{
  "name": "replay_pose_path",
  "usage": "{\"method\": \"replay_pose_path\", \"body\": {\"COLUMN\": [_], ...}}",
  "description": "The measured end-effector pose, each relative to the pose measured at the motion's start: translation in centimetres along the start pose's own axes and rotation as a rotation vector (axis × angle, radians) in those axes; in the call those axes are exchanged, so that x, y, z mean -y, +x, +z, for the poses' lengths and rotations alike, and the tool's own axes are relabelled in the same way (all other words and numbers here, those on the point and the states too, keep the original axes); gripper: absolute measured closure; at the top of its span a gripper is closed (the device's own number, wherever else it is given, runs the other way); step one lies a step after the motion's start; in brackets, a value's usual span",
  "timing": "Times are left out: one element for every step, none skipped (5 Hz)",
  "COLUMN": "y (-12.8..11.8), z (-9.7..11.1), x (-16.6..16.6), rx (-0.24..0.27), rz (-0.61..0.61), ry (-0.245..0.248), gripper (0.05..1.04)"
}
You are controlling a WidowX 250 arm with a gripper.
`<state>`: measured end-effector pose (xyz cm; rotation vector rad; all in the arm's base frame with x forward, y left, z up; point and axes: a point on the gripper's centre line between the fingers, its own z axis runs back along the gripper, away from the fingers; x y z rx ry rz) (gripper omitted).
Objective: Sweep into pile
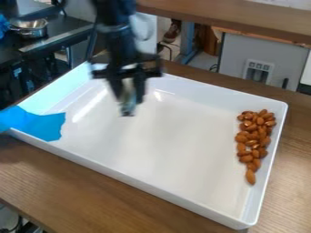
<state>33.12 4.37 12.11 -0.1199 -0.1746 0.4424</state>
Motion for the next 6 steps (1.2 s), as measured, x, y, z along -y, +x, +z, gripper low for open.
{"method": "replay_pose_path", "body": {"y": [-1.1, -2.7, -3.3, -3.0, -2.9, -2.8], "z": [-0.9, -1.1, -0.9, -1.1, -2.0, -1.4], "x": [-2.9, -5.2, -5.8, -5.9, -5.7, -5.5], "rx": [0.048, 0.062, 0.093, 0.120, 0.088, 0.057], "rz": [0.129, 0.147, 0.201, 0.247, 0.262, 0.239], "ry": [-0.069, -0.099, -0.126, -0.092, -0.070, -0.078], "gripper": [0.704, 0.704, 0.657, 0.348, 0.094, 0.077]}}
